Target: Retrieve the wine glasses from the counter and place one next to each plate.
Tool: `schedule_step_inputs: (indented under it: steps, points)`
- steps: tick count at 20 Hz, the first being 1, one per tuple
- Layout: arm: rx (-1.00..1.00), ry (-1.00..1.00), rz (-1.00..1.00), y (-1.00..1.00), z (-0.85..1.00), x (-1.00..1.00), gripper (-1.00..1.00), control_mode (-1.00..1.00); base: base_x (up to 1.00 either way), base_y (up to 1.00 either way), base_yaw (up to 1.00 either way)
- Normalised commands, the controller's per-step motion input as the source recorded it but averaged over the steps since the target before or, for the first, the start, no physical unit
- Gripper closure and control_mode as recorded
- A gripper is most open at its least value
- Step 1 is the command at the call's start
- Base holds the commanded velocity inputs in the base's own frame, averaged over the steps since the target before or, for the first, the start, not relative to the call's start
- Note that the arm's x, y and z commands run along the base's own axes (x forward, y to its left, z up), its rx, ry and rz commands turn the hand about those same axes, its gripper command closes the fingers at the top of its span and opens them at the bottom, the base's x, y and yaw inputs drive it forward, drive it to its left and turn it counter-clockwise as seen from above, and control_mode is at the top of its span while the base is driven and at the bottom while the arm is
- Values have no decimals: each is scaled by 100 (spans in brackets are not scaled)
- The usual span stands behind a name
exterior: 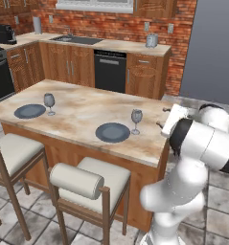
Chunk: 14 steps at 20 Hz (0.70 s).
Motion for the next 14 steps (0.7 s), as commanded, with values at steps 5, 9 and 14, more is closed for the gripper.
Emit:
schedule_step_inputs:
  steps: [5, 9, 14]
  points:
    - [0, -24, 5, 19, 100, -85, -100, -100, 0, 0, 0]
    - [0, -24, 7, 26, 100, -89, -100, -100, 0, 0, 0]
    - [0, 1, 1, 7, 100, -94, -100, -100, 0, 0, 0]
